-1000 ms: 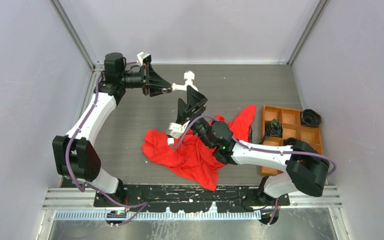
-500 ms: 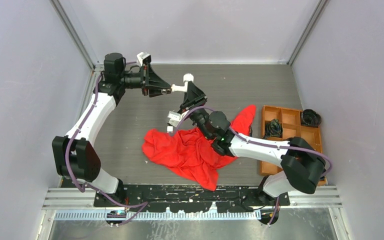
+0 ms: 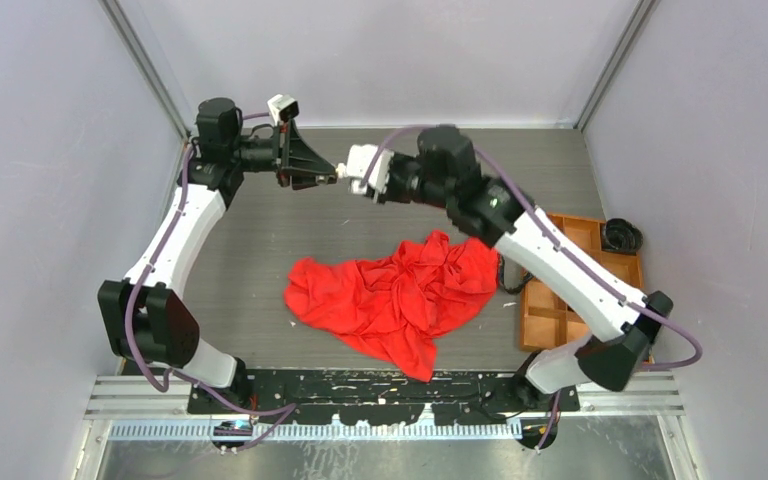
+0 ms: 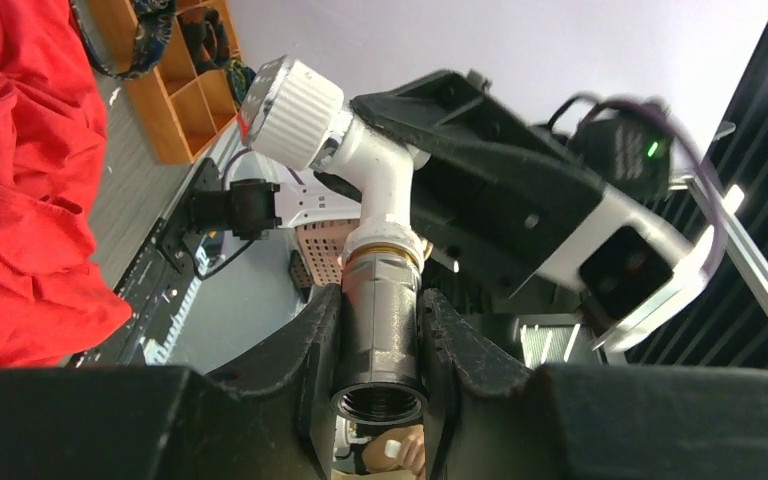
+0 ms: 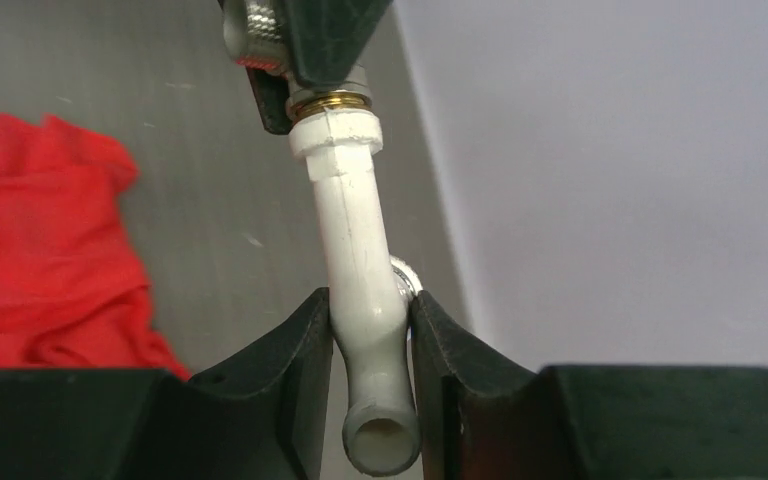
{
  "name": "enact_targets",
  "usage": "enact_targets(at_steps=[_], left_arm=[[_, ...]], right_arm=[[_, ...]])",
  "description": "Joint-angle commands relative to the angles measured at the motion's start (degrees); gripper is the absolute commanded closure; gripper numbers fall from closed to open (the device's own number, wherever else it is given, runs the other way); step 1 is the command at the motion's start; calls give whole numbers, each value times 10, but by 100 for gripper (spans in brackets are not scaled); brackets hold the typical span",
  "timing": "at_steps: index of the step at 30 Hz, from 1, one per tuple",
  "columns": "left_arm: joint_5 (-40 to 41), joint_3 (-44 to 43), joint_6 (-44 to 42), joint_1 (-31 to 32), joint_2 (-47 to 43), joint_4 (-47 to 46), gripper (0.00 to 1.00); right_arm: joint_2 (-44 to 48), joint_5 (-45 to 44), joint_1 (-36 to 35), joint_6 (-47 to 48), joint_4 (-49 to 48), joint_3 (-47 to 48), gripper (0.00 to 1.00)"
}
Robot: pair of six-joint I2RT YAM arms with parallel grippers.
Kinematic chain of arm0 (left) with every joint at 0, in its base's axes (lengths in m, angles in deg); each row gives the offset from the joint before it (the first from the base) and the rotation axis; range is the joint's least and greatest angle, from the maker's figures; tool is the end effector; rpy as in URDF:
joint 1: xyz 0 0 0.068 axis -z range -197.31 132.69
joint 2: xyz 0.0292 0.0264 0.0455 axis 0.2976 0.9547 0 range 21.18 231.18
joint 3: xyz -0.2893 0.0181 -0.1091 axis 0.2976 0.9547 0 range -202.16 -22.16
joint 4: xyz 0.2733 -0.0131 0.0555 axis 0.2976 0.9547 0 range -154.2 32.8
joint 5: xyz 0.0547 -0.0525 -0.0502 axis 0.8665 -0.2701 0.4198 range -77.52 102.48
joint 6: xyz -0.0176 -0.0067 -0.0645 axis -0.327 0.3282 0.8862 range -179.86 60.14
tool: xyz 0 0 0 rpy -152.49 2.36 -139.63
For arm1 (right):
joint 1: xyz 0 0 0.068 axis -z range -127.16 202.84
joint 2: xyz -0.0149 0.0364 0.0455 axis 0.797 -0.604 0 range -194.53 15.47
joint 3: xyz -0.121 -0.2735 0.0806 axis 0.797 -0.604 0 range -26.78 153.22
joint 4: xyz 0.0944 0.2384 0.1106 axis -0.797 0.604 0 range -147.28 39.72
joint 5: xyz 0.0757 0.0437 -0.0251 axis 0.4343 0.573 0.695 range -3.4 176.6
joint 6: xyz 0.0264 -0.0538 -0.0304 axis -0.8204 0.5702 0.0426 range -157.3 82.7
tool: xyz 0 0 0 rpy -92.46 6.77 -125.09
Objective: Install the water faucets
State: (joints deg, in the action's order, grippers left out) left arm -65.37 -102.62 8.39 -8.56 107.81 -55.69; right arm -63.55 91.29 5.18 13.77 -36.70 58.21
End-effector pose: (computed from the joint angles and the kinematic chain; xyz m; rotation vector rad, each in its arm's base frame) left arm 0.3414 -0.1055 0.4247 0.0837 2.1920 -2.0710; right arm 0.2273 0.2558 0.4649 -1.4219 1.1442 0.0327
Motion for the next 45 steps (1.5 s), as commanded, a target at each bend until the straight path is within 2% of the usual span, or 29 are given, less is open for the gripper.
enact_targets(at_steps=[1,4,6,9,11,12,13,15,16,17,19,20,21,22,24,25,27,29,30,32,35,37,41,45], left_arm=[[3,-19,-29,10,-13,-13,100],[3,-18,-33,11,-12,-13,100],[3,-17,-34,12,-13,-12,100],[2,-16,-36,13,-13,-12,100],[3,-17,-38,14,-14,-12,100],[3,-17,-39,14,-14,-13,100],[3,-17,-40,14,-15,-13,100],[4,-16,-41,14,-16,-13,100],[4,-16,-41,14,-16,-13,100],[5,-15,-41,14,-16,-13,100],[7,-14,-41,15,-16,-13,100],[8,-15,-40,15,-17,-14,100],[9,-15,-40,15,-17,-15,100],[10,-15,-40,15,-17,-15,100],[12,-16,-39,15,-18,-15,100],[11,-15,-38,15,-19,-16,100],[11,-17,-38,15,-18,-16,100],[14,-17,-38,15,-17,-16,100],[16,-17,-38,15,-15,-17,100],[17,-21,-37,15,-11,-18,100],[23,-27,-35,15,-6,-19,100],[28,-33,-32,15,-5,-18,100],[33,-47,-23,15,-4,-18,100],[36,-50,-20,15,0,-17,100]], right_arm=[[-64,311,67,-199,221,191,70],[-116,445,120,-264,279,253,69],[-139,525,151,-323,271,265,71],[-171,677,193,-412,226,264,78],[-170,763,212,-539,90,220,83],[-162,787,215,-637,-27,177,84],[-149,791,215,-768,-190,127,84],[-134,776,220,-1058,-560,27,72],[-143,772,224,-1215,-688,9,66],[-157,765,229,-1291,-771,10,58],[-182,743,238,-1388,-848,25,40],[-187,727,243,-1409,-868,27,28],[-187,720,248,-1409,-861,25,11],[-181,713,254,-1392,-836,19,2],[-155,696,270,-1305,-718,-4,0],[-137,683,284,-1236,-627,-12,0],[-102,640,302,-1044,-382,-2,0],[-77,559,317,-858,-162,32,0],[-64,508,322,-781,-99,42,0],[-29,416,325,-703,-45,36,0],[54,285,322,-612,-73,-33,0],[145,219,302,-511,-143,-139,0],[284,56,176,-242,-355,-356,0],[307,-64,54,-10,-517,-471,0]])
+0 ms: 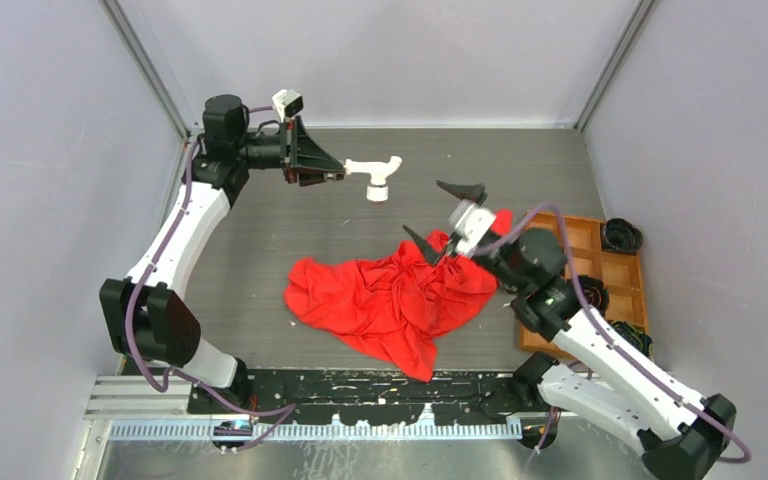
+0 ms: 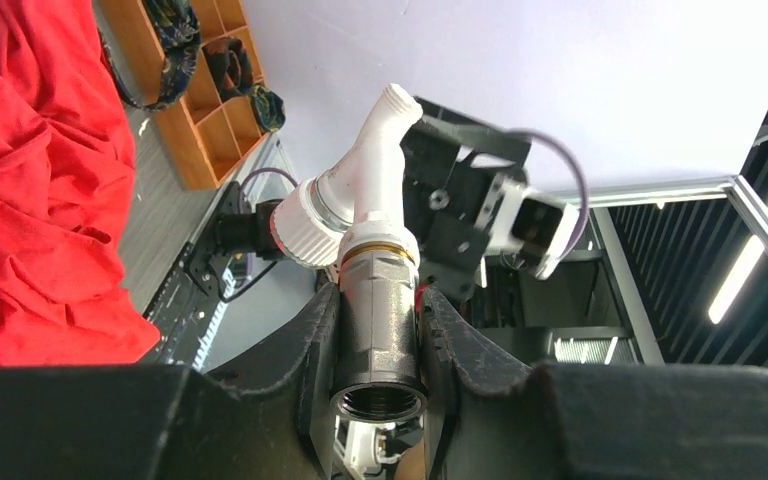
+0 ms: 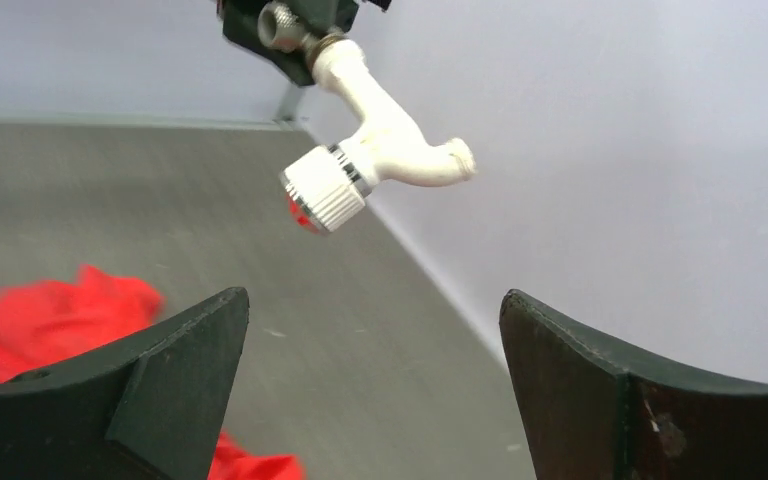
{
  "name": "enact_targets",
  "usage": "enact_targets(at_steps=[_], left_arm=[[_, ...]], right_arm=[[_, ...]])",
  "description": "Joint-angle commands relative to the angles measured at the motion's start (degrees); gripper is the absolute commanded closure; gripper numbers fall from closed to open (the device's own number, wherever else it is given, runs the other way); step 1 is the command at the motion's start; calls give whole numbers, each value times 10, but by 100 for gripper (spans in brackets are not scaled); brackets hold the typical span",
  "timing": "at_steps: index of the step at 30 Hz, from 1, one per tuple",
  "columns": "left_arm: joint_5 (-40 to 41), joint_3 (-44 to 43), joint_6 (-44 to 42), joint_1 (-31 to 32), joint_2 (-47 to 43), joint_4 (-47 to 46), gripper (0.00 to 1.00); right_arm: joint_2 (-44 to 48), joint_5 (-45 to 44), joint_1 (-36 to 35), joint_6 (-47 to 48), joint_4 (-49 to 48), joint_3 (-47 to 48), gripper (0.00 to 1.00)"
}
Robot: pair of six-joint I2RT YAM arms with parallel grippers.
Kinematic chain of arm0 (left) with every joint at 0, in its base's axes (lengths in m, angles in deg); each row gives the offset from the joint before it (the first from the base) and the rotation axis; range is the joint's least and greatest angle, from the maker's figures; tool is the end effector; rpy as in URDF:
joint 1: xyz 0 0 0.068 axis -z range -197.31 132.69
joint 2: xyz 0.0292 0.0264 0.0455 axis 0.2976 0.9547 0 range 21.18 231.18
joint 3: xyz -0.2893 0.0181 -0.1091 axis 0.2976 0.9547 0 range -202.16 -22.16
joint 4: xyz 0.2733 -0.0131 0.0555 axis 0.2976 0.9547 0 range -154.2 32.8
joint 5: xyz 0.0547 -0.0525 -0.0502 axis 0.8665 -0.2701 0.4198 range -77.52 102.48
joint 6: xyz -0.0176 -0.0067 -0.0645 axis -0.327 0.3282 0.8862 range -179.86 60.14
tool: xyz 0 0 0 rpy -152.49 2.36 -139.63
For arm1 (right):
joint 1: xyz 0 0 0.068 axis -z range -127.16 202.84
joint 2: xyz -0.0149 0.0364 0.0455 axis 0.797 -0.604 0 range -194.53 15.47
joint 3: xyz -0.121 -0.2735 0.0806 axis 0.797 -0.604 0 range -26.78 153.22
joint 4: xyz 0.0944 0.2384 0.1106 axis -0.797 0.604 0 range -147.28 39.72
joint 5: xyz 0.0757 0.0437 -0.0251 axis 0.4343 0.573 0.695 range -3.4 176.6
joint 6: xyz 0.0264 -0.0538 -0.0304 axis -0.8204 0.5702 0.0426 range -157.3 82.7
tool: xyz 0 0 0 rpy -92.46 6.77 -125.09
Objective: Install the water faucets
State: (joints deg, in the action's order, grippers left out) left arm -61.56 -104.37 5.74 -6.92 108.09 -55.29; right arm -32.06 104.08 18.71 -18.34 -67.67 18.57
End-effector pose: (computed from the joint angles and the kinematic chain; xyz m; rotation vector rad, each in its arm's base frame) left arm 0.3427 -0.1152 0.4323 0.1159 2.1565 -2.0034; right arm 0.1616 0.1289 0.4041 -0.8638 1.1628 0.4347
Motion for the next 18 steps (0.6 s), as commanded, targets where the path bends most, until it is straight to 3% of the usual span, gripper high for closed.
enact_targets(at_steps=[1,5,9,18], left_arm=[[0,-32,7,-2,-2,-21,100],[2,-34,9,-1,2,-21,100],[0,-36,10,-1,7,-21,100],[-7,-40,13,-1,17,-21,100]], right_arm=[[-16,-222,-109,366,-242,-89,0],[-85,-316,-185,552,-391,-132,0],[-180,-354,-224,693,-591,-157,0],[-301,-355,-257,817,-781,-124,0]])
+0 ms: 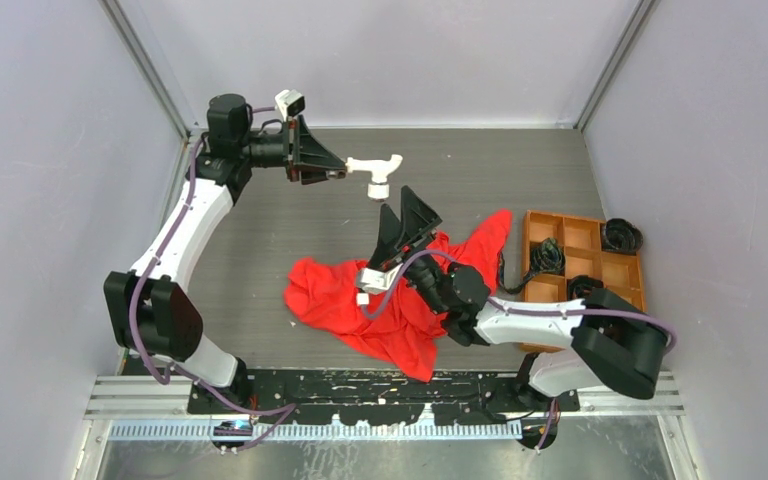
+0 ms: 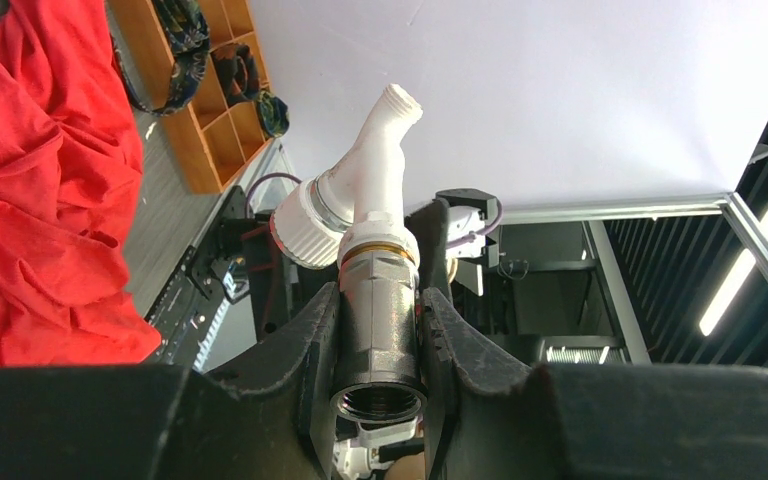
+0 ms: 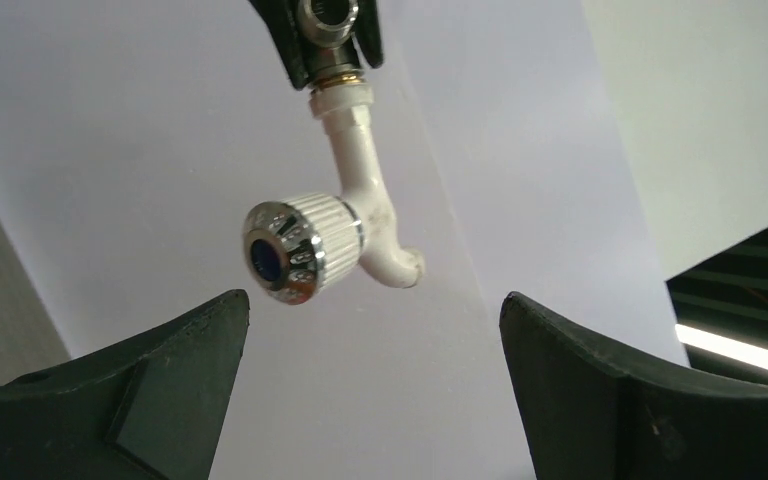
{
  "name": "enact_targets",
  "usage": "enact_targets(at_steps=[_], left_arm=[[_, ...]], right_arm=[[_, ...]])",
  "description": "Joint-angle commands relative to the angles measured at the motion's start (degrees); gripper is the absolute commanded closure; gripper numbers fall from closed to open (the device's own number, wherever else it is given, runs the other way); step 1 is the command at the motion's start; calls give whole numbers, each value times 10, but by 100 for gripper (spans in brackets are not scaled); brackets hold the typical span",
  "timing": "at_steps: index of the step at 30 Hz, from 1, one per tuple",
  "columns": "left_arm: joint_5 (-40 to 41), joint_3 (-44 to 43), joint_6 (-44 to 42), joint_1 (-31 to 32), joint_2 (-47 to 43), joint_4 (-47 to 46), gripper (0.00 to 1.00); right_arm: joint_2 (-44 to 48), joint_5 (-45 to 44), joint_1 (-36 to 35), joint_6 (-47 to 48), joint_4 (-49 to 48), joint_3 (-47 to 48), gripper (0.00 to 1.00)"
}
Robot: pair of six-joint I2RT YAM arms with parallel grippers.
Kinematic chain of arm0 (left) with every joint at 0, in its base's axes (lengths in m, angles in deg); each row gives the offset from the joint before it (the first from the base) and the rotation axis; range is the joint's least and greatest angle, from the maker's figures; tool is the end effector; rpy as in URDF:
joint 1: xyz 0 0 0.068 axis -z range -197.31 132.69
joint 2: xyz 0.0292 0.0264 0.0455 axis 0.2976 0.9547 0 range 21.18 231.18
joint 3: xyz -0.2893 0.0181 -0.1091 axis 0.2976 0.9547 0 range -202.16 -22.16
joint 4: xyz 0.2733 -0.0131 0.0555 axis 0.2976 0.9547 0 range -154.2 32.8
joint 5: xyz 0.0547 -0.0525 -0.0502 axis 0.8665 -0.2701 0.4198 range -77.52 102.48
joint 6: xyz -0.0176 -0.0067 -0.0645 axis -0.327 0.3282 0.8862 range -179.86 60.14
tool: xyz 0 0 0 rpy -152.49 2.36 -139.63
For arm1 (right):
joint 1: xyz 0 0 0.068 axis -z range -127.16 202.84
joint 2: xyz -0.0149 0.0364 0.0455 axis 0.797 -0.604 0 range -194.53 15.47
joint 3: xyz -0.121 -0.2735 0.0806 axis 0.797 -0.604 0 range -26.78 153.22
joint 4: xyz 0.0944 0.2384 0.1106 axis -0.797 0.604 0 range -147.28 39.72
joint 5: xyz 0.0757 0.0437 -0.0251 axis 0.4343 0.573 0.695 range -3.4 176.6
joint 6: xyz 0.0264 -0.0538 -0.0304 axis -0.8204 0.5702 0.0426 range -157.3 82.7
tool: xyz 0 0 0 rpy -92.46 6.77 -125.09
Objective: Install the water faucets
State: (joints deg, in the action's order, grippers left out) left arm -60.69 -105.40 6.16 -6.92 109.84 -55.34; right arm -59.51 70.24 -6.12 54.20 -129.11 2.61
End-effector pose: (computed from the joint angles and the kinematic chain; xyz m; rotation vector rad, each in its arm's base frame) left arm 0.3527 -0.1168 0.4281 0.0821 2.1668 -1.9985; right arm 0.1584 0.2337 0.3141 -1.0236 0.5394 -0.6633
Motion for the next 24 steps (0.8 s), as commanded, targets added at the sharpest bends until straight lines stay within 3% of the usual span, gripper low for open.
enact_targets(at_steps=[1,10,24], left_arm=[[-17,-30,9,-2,0,-22,100],[-23,-31,15,-2,-2,-29,100],[-27,-14,17,-1,-6,-44,100]], right_arm=[[-35,-17,-8,104,-172,41,0],[-108,20,21,132,-199,97,0],[-172,52,70,136,-155,146,0]])
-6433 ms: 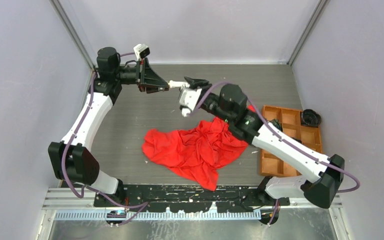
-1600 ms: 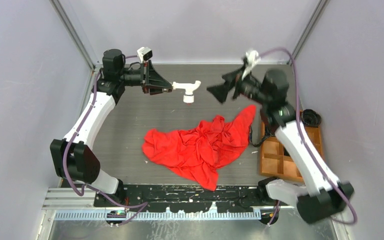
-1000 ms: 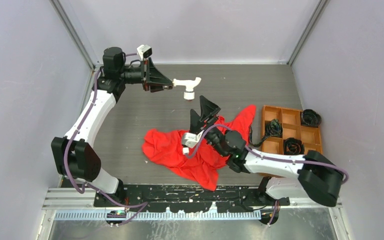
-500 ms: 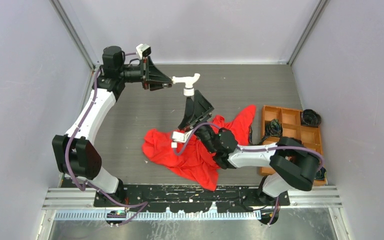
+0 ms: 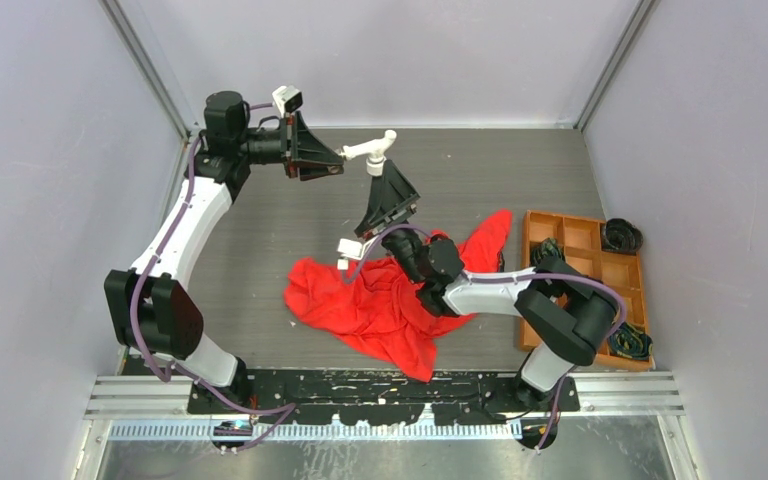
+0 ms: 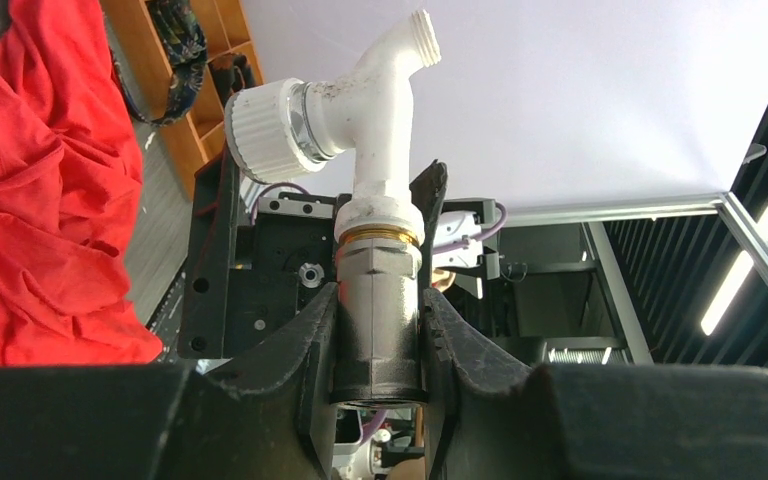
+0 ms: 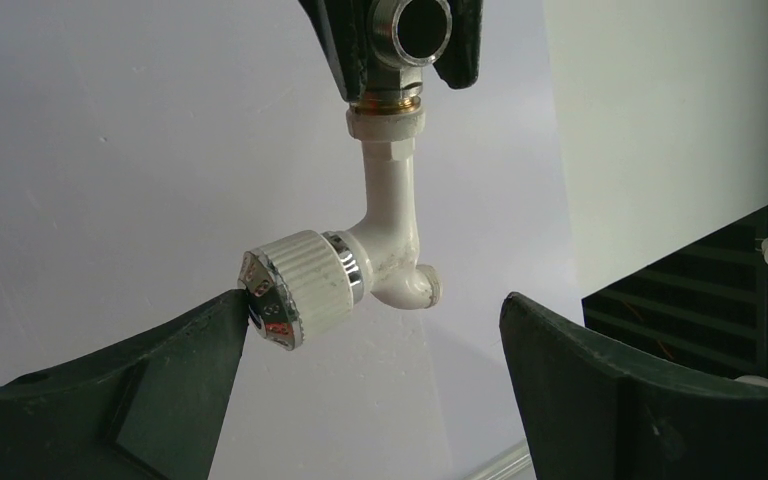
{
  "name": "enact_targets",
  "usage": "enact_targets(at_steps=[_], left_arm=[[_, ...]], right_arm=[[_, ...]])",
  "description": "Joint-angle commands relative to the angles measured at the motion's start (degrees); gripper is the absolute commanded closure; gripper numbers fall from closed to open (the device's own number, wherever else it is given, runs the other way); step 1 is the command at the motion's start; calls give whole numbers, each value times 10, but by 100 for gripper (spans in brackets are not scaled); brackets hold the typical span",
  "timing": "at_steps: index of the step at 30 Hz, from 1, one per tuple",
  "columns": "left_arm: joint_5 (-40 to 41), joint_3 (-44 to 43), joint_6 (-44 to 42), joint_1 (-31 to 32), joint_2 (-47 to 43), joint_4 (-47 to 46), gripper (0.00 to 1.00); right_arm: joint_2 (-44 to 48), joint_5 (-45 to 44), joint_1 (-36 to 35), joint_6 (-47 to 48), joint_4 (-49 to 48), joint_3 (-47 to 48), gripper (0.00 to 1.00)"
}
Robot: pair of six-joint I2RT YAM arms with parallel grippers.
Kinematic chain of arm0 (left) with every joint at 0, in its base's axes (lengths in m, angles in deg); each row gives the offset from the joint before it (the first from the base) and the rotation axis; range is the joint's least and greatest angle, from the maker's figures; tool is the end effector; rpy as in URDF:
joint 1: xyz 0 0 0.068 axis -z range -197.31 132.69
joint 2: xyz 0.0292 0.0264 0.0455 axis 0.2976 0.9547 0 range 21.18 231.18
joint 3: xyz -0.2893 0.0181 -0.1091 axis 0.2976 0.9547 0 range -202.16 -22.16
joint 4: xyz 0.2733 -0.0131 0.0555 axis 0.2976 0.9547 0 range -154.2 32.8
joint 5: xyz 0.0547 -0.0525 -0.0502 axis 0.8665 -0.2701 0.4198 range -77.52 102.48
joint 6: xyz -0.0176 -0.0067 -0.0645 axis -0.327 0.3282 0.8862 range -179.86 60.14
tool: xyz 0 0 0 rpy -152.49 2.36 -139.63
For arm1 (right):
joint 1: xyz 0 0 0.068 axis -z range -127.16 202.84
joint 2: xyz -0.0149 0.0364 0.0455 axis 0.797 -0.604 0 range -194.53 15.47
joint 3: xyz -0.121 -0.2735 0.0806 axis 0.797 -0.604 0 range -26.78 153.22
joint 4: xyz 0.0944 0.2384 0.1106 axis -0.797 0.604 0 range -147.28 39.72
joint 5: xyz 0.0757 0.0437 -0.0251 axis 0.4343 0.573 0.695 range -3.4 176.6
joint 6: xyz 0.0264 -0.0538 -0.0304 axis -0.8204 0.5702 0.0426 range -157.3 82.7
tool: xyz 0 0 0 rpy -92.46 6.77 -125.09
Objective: Install the water faucets
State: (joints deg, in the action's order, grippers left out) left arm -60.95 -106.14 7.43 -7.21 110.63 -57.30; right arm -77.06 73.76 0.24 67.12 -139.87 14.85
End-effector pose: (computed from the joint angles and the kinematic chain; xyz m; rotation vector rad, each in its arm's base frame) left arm 0.3579 -0.1159 0.4309 0.0889 2.1501 -2.0022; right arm 0.2245 0.2738 0.3146 -0.9918 0.4189 -0.9334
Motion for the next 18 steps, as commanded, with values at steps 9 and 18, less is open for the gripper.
enact_targets(at_steps=[9,18], left_arm=[[-28,-8,8,2,-15,-32,100],[-29,-2,11,2,-30,-32,100]], right_arm=[[-30,10,20,-18,-37,36,0],[-78,21,38,-30,-92,57,0]])
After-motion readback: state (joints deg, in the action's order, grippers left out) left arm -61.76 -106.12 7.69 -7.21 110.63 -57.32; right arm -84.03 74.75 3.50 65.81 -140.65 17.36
